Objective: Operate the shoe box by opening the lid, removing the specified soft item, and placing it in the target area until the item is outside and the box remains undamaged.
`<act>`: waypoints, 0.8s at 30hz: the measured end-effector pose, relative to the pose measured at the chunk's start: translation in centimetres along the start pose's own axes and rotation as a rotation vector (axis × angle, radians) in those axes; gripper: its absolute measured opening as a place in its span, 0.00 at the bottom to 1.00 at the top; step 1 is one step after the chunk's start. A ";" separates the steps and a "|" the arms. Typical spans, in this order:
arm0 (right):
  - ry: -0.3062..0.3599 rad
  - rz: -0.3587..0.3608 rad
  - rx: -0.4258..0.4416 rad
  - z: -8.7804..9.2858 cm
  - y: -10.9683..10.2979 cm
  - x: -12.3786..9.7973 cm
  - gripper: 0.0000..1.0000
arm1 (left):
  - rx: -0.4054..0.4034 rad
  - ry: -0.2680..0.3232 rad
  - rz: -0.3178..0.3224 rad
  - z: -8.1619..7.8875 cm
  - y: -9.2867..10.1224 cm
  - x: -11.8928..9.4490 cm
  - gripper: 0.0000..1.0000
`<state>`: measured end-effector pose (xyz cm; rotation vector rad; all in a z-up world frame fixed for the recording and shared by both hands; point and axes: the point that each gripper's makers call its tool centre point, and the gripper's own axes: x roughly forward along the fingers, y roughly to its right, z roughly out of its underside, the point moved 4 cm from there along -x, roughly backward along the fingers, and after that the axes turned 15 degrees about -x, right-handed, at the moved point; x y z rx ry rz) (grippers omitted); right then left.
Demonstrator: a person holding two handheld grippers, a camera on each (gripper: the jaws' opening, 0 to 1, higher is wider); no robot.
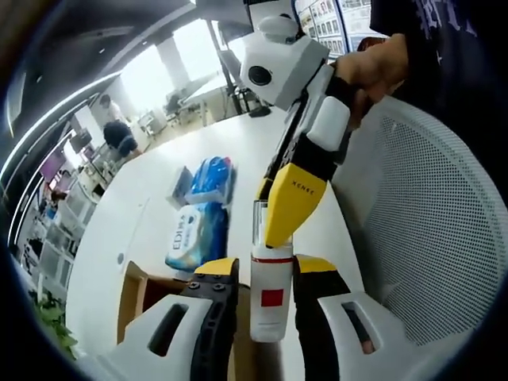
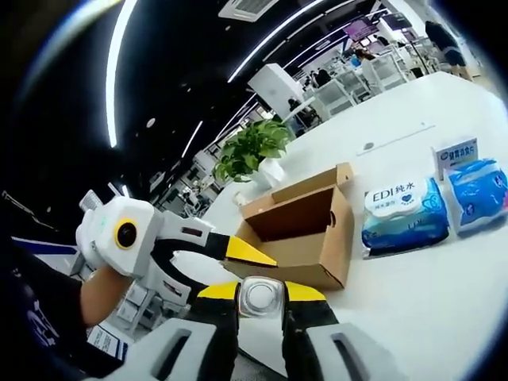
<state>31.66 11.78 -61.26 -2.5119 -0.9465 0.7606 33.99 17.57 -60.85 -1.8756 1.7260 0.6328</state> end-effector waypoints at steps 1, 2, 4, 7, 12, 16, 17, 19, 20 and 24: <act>0.000 0.001 0.000 0.0 0.0 0.0 0.15 | -0.008 0.006 -0.003 -0.1 0.0 0.0 0.29; -0.002 0.004 -0.004 0.0 0.1 0.0 0.15 | -0.016 0.011 -0.003 -0.1 0.0 -0.1 0.29; -0.004 0.006 -0.007 0.0 0.2 -0.1 0.15 | -0.032 0.015 0.000 0.0 0.0 -0.1 0.30; -0.010 0.012 -0.021 -0.1 0.4 -0.2 0.15 | -0.045 0.014 -0.011 0.3 0.0 -0.2 0.31; -0.023 0.019 -0.053 -0.3 0.6 -0.3 0.15 | -0.108 0.025 -0.025 0.8 0.0 -0.3 0.36; -0.033 0.022 -0.078 -0.5 0.7 -0.3 0.15 | -0.157 0.042 -0.039 1.0 -0.2 -0.5 0.40; -0.038 0.024 -0.092 -0.6 0.7 -0.3 0.15 | -0.168 0.045 -0.041 1.1 -0.2 -0.5 0.41; -0.041 0.026 -0.104 -0.7 0.9 -0.4 0.15 | -0.197 0.055 -0.050 1.2 -0.3 -0.6 0.42; -0.042 0.025 -0.106 -0.7 0.9 -0.4 0.15 | -0.213 0.064 -0.052 1.2 -0.4 -0.7 0.43; -0.051 0.021 -0.138 -1.0 1.2 -0.6 0.15 | -0.282 0.089 -0.072 1.3 -0.5 -0.8 0.48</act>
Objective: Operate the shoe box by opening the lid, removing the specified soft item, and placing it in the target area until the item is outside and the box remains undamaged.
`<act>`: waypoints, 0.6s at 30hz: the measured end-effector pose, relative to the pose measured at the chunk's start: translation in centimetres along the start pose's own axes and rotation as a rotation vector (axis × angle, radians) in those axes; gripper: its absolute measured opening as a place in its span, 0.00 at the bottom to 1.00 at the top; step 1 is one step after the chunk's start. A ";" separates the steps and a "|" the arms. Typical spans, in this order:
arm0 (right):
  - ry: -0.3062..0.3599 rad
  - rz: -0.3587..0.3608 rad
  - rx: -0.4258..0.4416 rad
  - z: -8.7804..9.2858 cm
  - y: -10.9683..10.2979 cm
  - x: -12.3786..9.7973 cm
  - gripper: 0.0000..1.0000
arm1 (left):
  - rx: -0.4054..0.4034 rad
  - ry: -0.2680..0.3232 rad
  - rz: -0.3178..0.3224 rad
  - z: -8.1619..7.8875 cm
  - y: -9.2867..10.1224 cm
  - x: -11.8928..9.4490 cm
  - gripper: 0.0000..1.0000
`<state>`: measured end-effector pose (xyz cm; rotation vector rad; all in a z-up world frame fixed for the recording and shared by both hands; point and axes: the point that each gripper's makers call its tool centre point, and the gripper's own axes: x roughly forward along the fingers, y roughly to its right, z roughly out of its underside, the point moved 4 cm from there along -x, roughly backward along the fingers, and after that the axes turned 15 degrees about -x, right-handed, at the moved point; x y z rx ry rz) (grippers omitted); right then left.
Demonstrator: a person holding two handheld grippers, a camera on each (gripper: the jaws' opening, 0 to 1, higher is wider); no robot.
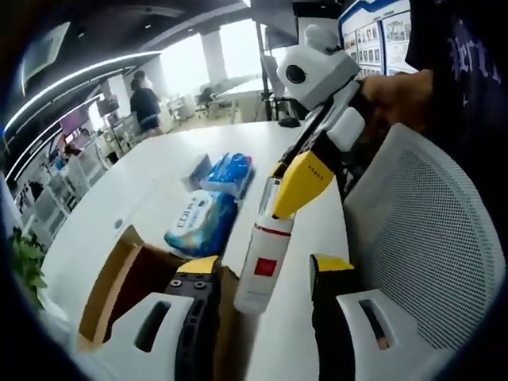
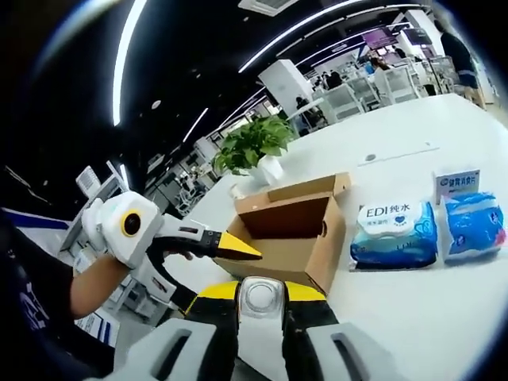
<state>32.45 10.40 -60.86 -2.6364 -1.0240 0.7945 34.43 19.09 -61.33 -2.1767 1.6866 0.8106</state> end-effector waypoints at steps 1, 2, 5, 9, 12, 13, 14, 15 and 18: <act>-0.002 0.000 -0.007 0.0 0.1 0.0 0.15 | -0.019 0.011 -0.005 0.1 0.0 0.0 0.50; -0.003 0.001 -0.010 0.0 0.1 -0.1 0.15 | -0.030 0.013 -0.008 0.1 0.0 0.0 0.51; -0.013 0.001 -0.031 0.0 0.3 -0.3 0.15 | -0.031 0.015 -0.020 0.4 0.1 0.0 0.52; -0.025 -0.001 -0.054 -0.3 0.6 -0.6 0.15 | -0.055 0.021 -0.030 0.7 0.1 -0.1 0.55; -0.035 -0.004 -0.081 -0.7 0.8 -0.8 0.15 | -0.082 0.033 -0.036 0.8 0.0 -0.3 0.57; -0.045 -0.005 -0.099 -0.8 0.9 -0.8 0.15 | -0.088 0.033 -0.036 0.9 0.1 -0.3 0.58; -0.047 -0.007 -0.110 -0.9 1.0 -0.9 0.15 | -0.092 0.034 -0.035 0.9 0.1 -0.3 0.60; -0.052 -0.010 -0.120 -1.1 1.0 -0.9 0.15 | -0.093 0.032 -0.034 1.0 0.1 -0.3 0.61; -0.064 -0.021 -0.162 -1.4 1.1 -1.1 0.15 | -0.096 0.023 -0.042 1.2 0.1 -0.4 0.65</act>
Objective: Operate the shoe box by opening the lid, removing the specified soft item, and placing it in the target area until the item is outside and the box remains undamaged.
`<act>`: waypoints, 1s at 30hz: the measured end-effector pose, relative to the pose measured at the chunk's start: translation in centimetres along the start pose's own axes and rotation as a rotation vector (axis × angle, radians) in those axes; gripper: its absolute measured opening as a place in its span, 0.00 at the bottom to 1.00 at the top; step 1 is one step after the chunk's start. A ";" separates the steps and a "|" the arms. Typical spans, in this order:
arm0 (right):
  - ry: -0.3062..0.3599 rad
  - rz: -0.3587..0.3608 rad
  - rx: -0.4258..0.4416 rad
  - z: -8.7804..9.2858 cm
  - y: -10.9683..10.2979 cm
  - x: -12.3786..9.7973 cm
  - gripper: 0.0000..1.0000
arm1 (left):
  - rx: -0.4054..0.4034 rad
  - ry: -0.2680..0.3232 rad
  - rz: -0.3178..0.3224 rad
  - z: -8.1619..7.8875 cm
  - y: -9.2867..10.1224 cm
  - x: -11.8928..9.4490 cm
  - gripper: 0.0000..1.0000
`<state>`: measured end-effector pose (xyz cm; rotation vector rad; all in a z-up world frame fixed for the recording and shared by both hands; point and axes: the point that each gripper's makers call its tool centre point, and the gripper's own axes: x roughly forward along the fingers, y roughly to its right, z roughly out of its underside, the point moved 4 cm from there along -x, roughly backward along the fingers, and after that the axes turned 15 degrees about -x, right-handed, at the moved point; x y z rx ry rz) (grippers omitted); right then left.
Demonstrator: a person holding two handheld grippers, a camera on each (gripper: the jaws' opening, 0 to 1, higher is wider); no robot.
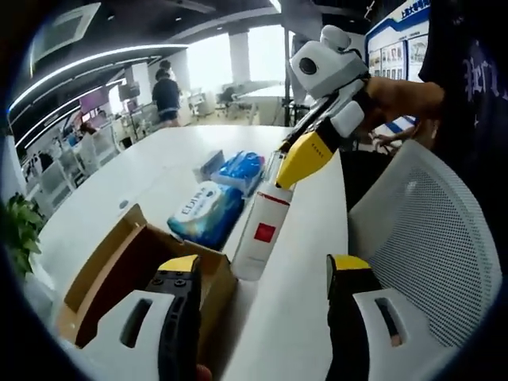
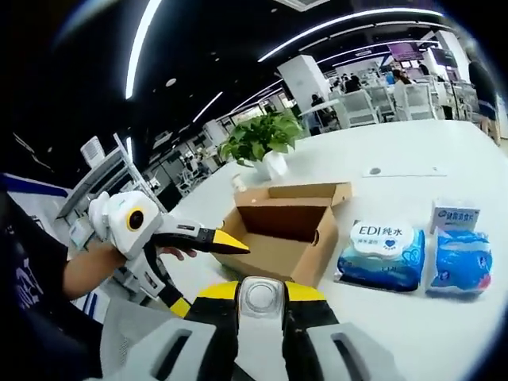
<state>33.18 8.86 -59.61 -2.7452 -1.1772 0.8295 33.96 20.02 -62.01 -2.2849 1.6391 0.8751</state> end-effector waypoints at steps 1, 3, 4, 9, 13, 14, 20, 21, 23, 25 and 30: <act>-0.005 -0.001 -0.015 -0.1 0.1 -0.1 0.15 | -0.002 0.000 -0.001 0.0 0.0 0.0 0.65; -0.013 -0.005 -0.045 -0.4 0.3 -0.2 0.15 | -0.013 0.010 -0.003 0.0 0.0 -0.1 0.68; -0.017 -0.011 -0.059 -0.5 0.4 -0.3 0.15 | -0.020 0.013 -0.003 -0.1 0.0 -0.2 0.68; -0.041 -0.026 -0.137 -1.4 1.1 -0.6 0.15 | -0.037 0.014 -0.011 0.0 0.0 -0.5 0.71; -0.056 -0.030 -0.197 -2.1 1.7 -0.7 0.15 | -0.047 0.016 -0.018 0.1 0.0 -0.8 0.75; -0.065 -0.035 -0.223 -2.5 2.0 -0.8 0.15 | -0.053 0.019 -0.022 0.1 0.0 -1.0 0.75; -0.093 -0.048 -0.292 -3.4 2.6 -0.7 0.15 | -0.096 0.047 -0.031 0.0 -0.3 -1.7 0.79; -0.096 -0.051 -0.302 -3.5 2.7 -0.7 0.15 | -0.099 0.050 -0.034 0.0 -0.4 -1.8 0.79; -0.104 -0.055 -0.323 -3.7 2.8 -0.6 0.15 | -0.105 0.055 -0.045 0.1 -0.6 -2.1 0.81; -0.111 -0.061 -0.333 -4.0 2.9 -0.5 0.15 | -0.112 0.058 -0.051 0.1 -0.7 -2.4 0.81; -0.128 -0.072 -0.361 -4.5 3.4 -0.4 0.15 | -0.137 0.074 -0.071 0.3 -0.9 -3.1 0.84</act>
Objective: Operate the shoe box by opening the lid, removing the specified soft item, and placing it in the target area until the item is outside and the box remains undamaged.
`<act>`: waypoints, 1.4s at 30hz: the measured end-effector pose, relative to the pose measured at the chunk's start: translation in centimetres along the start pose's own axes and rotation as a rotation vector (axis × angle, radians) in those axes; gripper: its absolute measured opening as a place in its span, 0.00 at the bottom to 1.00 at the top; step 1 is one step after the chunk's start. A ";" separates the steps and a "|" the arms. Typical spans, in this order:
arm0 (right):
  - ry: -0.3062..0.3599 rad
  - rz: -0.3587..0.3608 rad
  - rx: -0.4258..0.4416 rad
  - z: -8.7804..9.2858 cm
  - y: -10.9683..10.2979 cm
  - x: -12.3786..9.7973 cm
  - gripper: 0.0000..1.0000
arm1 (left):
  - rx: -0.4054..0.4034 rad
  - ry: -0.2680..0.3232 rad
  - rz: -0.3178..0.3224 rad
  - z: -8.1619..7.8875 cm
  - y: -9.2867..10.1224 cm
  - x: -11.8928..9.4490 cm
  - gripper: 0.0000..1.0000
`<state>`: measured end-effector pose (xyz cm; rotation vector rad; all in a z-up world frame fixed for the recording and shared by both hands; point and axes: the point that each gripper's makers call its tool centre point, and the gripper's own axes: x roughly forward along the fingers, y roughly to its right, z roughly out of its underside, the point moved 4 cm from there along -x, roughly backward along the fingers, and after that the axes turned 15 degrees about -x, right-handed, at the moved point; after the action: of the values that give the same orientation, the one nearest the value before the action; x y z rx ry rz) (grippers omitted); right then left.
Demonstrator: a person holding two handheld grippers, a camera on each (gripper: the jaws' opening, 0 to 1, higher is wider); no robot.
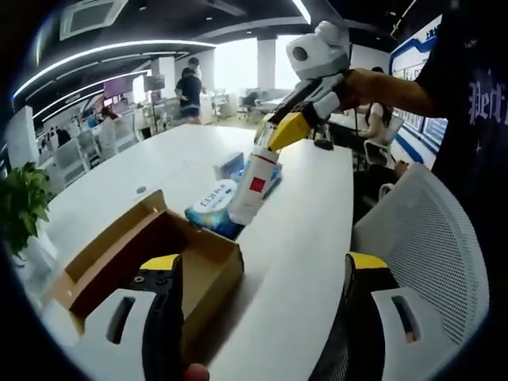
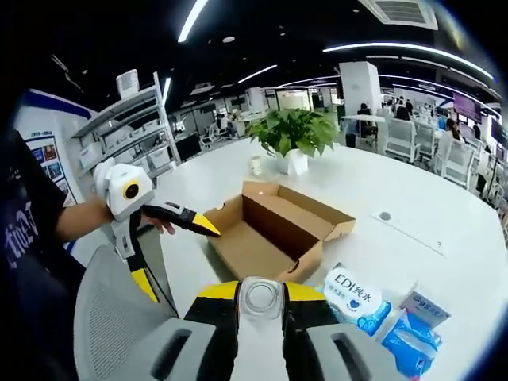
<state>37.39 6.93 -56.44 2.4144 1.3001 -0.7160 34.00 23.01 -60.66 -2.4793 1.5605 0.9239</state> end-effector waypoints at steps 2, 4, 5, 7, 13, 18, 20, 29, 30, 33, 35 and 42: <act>-0.005 0.000 -0.014 -0.2 0.3 0.0 0.15 | -0.005 0.001 -0.007 0.1 -0.1 -0.2 0.85; -0.014 -0.001 -0.035 -0.3 0.8 -0.1 0.15 | -0.012 0.003 -0.016 0.3 -0.3 -0.5 0.86; -0.016 0.000 -0.042 -0.4 1.0 -0.1 0.15 | -0.018 0.007 -0.024 0.4 -0.4 -0.7 0.87; -0.025 0.002 -0.062 -0.5 1.5 -0.1 0.15 | -0.023 0.009 -0.031 0.5 -0.5 -1.0 0.88; -0.067 0.008 -0.141 -0.6 3.4 -0.1 0.15 | -0.042 0.025 -0.054 0.5 -0.7 -2.0 0.91; -0.089 0.011 -0.204 -1.3 5.0 -0.1 0.15 | -0.057 0.037 -0.077 0.6 -0.9 -2.7 0.95; -0.094 0.013 -0.215 -1.5 5.7 0.0 0.15 | -0.062 0.035 -0.081 0.8 -0.9 -2.9 0.96; -0.117 0.012 -0.276 -2.2 8.1 0.4 0.15 | -0.081 0.036 -0.101 1.3 -0.9 -3.5 0.99; -0.119 0.013 -0.276 -2.2 8.3 0.4 0.15 | -0.086 0.038 -0.104 1.3 -1.0 -3.7 0.99; -0.123 0.011 -0.288 -2.2 9.0 0.5 0.15 | -0.095 0.041 -0.108 1.4 -1.0 -3.9 0.99; -0.136 0.006 -0.309 -2.0 9.5 0.5 0.15 | -0.101 0.045 -0.114 1.4 -1.1 -4.1 0.99; -0.162 -0.011 -0.344 -2.0 10.8 0.7 0.15 | -0.114 0.049 -0.133 1.6 -1.4 -4.7 0.99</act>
<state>47.31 2.54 -54.86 2.0356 1.2555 -0.6183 33.05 28.05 -59.92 -2.6649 1.3728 0.9645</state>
